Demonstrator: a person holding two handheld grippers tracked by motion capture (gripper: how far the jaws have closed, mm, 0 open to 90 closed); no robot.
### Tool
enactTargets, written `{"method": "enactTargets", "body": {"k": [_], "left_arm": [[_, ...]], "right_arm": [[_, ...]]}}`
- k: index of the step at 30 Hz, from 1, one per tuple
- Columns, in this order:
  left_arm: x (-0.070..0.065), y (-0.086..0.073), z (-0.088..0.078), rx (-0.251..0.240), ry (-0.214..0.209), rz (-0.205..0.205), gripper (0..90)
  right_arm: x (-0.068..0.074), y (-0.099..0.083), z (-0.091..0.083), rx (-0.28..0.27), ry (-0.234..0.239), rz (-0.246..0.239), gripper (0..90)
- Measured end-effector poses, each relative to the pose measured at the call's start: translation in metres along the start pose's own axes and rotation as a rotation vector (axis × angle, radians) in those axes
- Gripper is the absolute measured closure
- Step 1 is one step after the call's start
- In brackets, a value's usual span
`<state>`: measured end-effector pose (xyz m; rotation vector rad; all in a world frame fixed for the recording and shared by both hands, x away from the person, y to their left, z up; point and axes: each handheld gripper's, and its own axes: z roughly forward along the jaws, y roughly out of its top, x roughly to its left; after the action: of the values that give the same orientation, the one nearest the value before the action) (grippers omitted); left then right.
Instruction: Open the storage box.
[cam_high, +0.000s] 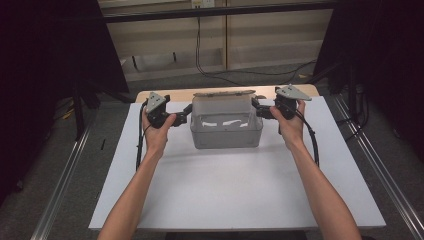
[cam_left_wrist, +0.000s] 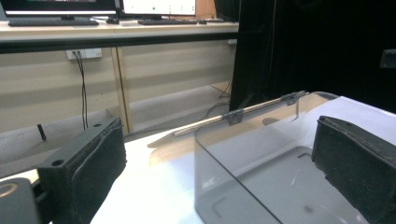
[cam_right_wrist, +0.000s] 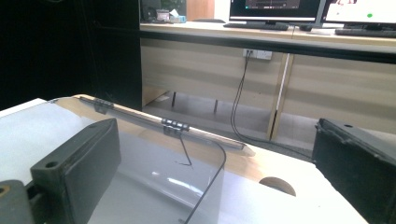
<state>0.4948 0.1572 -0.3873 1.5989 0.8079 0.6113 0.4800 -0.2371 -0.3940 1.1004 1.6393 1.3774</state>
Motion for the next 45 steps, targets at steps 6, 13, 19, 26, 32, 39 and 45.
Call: {"method": "enactTargets", "body": {"k": [6, 13, 19, 26, 32, 39, 45], "left_arm": [[-0.007, -0.005, -0.02, -0.009, -0.012, -0.006, 2.2], [-0.013, -0.012, -0.043, -0.03, 0.016, -0.009, 1.8], [-0.02, -0.025, -0.061, -0.039, 0.028, -0.021, 2.2], [-0.026, -0.035, -0.082, -0.039, 0.044, -0.017, 2.5], [-0.032, -0.049, -0.101, -0.03, 0.056, -0.034, 2.5], [-0.042, -0.063, -0.128, -0.025, 0.08, -0.047, 2.4], [-0.041, -0.073, -0.149, -0.021, 0.117, -0.08, 2.4]], "right_arm": [[0.004, -0.003, -0.017, -0.008, -0.022, -0.009, 1.0], [0.009, -0.006, -0.038, -0.029, -0.036, -0.03, 1.0], [0.018, -0.01, -0.053, -0.048, -0.04, -0.045, 0.8], [0.025, -0.017, -0.074, -0.063, -0.057, -0.054, 0.8], [0.029, -0.027, -0.096, -0.075, -0.072, -0.053, 0.7], [0.03, -0.04, -0.121, -0.078, -0.091, -0.039, 0.5], [0.03, -0.051, -0.148, -0.077, -0.105, -0.034, 0.5]]}}
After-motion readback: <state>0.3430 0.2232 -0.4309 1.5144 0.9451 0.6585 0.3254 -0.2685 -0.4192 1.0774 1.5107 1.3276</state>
